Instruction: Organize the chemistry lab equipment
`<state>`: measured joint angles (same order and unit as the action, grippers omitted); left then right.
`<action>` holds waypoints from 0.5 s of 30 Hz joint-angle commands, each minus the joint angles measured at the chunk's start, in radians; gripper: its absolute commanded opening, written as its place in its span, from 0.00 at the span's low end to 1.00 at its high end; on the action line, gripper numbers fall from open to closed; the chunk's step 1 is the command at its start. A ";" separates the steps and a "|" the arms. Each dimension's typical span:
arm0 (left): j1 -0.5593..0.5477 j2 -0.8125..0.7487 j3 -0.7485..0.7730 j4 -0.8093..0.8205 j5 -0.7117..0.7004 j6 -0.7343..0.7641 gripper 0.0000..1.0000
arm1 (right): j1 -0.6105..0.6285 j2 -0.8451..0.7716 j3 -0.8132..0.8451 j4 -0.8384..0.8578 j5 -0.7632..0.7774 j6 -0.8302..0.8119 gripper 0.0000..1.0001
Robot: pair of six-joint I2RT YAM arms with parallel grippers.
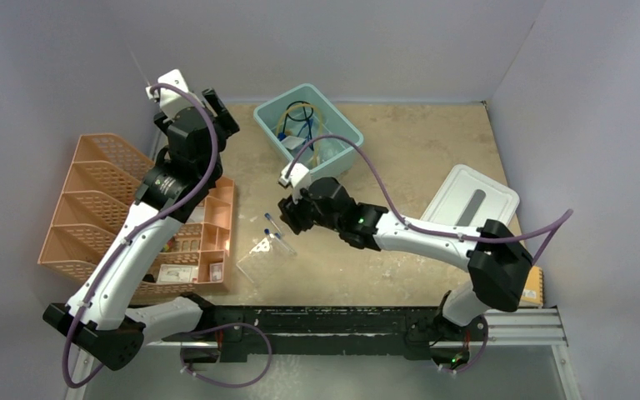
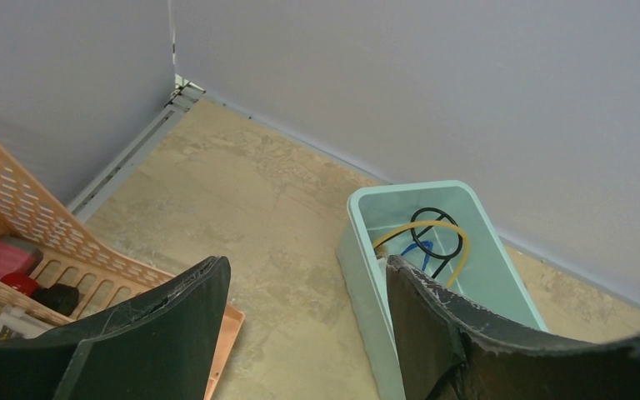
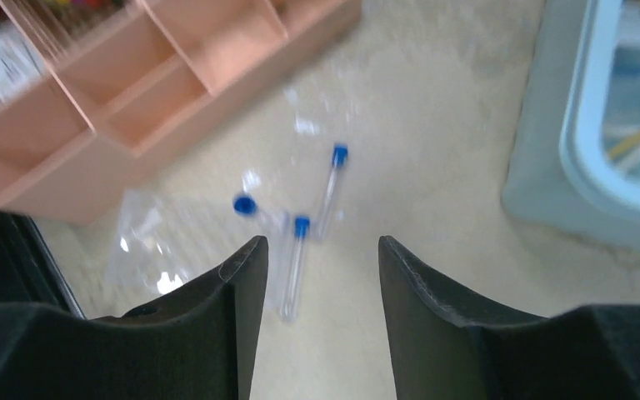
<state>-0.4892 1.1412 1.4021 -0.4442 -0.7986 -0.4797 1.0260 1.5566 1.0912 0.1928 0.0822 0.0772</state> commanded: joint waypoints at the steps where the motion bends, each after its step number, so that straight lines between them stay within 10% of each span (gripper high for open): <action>1: 0.009 -0.021 -0.018 0.065 0.031 -0.012 0.69 | 0.007 -0.002 -0.090 -0.148 -0.015 -0.039 0.54; 15: 0.018 -0.027 -0.021 0.040 0.042 -0.025 0.70 | 0.051 0.184 -0.081 -0.095 -0.062 -0.086 0.63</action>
<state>-0.4778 1.1397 1.3762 -0.4282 -0.7551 -0.4911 1.0698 1.7271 0.9504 0.0502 0.0315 0.0044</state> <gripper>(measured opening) 0.697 0.652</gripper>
